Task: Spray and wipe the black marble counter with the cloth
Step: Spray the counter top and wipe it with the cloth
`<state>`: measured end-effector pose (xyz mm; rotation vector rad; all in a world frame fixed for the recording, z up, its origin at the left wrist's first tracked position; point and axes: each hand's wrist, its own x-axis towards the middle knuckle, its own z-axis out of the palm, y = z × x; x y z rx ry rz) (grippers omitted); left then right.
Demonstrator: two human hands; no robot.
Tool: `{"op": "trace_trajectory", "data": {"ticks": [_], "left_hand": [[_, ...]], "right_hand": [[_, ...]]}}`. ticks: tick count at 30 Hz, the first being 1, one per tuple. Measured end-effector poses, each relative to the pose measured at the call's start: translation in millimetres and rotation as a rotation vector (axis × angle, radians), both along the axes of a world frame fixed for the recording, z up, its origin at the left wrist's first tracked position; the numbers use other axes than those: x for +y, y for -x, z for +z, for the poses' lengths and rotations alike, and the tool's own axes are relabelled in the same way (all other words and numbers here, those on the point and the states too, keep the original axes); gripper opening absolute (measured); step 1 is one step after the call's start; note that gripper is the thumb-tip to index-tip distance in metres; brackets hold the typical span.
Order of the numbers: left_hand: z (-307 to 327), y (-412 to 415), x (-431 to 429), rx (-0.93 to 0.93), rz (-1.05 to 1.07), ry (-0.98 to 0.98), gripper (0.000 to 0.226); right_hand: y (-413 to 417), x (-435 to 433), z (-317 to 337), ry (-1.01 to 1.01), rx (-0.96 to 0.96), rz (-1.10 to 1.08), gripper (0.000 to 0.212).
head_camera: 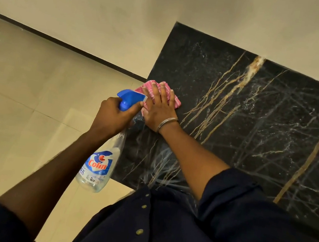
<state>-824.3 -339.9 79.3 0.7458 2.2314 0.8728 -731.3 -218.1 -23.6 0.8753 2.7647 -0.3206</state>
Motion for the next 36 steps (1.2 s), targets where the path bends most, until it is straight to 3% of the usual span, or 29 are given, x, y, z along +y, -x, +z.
{"op": "trace_trajectory", "data": {"ticks": [4, 11, 16, 25, 31, 36], "left_hand": [[-1, -7, 1, -0.014, -0.032, -0.003, 0.040], [-12, -22, 2, -0.036, -0.084, 0.018, 0.036], [-16, -20, -6, -0.021, -0.075, 0.033, 0.038], [-12, -7, -27, 0.004, -0.012, 0.044, 0.047], [-8, -11, -23, -0.014, -0.026, 0.026, 0.047], [-7, -17, -15, -0.033, -0.039, 0.023, 0.042]], "right_hand": [[-50, -2, -1, -0.017, 0.017, 0.061, 0.070], [-144, -9, -10, -0.088, 0.035, -0.050, 0.071], [-117, -16, -9, -0.052, -0.017, -0.099, 0.073], [-9, -26, 3, -0.010, -0.072, 0.075, 0.071], [-60, -23, 0, -0.006, -0.040, 0.155, 0.074], [-134, -25, -8, -0.060, 0.020, 0.052, 0.071]]}}
